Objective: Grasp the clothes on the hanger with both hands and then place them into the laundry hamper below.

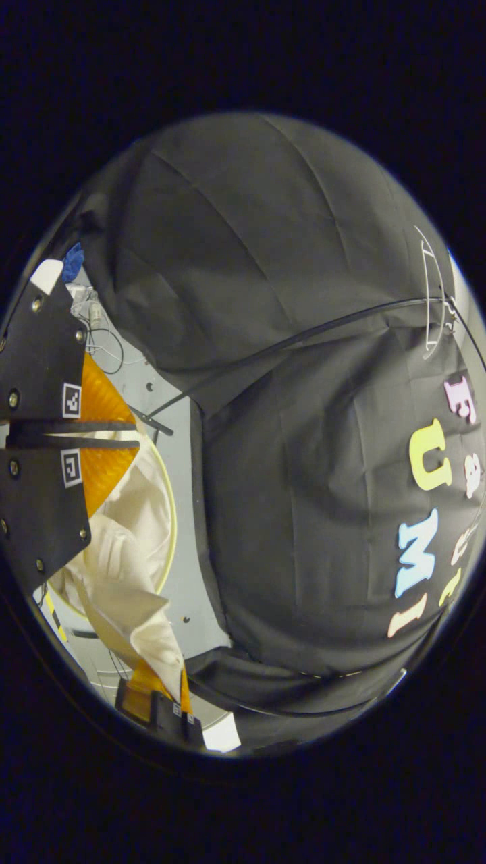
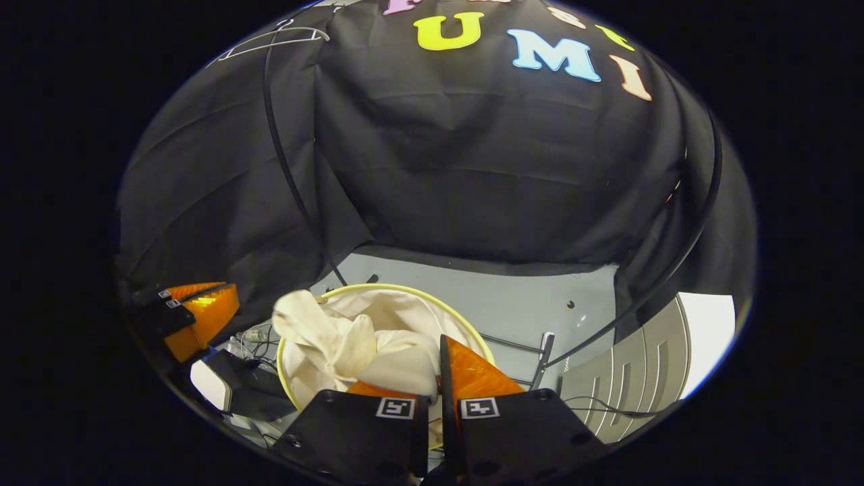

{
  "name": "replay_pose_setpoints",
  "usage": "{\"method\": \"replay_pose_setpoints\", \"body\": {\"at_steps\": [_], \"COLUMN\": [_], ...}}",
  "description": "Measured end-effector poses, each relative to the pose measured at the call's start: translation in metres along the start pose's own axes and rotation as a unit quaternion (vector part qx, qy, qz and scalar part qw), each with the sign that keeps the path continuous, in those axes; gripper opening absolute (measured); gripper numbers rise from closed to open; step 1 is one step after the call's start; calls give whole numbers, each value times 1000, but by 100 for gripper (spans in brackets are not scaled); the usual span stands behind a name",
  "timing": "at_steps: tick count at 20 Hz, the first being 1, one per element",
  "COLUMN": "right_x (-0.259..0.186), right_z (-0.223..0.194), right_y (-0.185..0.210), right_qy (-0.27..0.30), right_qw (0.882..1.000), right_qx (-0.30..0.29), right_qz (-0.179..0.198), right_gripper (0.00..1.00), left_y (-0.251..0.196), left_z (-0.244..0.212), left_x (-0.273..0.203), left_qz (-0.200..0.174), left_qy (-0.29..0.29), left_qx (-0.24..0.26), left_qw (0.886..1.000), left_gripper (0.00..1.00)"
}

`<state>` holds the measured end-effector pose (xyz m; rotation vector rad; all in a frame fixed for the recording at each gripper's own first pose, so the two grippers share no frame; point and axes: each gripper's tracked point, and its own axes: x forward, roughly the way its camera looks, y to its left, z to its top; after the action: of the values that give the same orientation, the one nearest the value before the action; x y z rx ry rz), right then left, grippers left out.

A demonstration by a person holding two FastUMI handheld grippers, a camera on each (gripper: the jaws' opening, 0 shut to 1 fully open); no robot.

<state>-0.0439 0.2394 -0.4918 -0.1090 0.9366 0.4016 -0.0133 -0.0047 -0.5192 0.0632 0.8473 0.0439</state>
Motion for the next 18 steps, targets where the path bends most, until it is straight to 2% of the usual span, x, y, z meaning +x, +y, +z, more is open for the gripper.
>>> {"method": "replay_pose_setpoints", "body": {"at_steps": [1, 3, 4, 5, 6, 8, 10, 13, 18], "right_x": [0, -5, -7, -13, -16, -21, -31, -55, -119], "right_z": [1, 8, 18, 23, 29, 36, 44, 65, 120], "right_y": [1, 7, 6, 9, 10, 8, 7, 4, -12], "right_qy": [3, -6, -15, -20, -23, -33, -43, -68, -140], "right_qw": [1000, 1000, 1000, 1000, 1000, 999, 999, 998, 990], "right_qx": [-2, 1, -1, -3, -5, -11, -11, -10, 6], "right_qz": [-1, 8, 7, 9, 10, 6, 3, -2, -25], "right_gripper": [11, 28, 40, 43, 62, 100, 99, 99, 99], "left_y": [3, 3, 3, 3, 0, 3, 17, 27, 46], "left_z": [-6, -11, -13, -13, -14, -12, -10, 18, 103], "left_x": [-2, -4, -6, -8, -9, -17, -26, -46, -95], "left_qz": [-3, -11, -13, -15, -24, -21, -10, -8, -22], "left_qy": [3, 14, 19, 23, 25, 24, 18, -8, -86], "left_qx": [-2, -7, -11, -15, -21, -22, -16, -22, -29], "left_qw": [1000, 1000, 1000, 1000, 999, 999, 1000, 1000, 996], "left_gripper": [2, 1, 2, 4, 11, 55, 100, 98, 100]}}
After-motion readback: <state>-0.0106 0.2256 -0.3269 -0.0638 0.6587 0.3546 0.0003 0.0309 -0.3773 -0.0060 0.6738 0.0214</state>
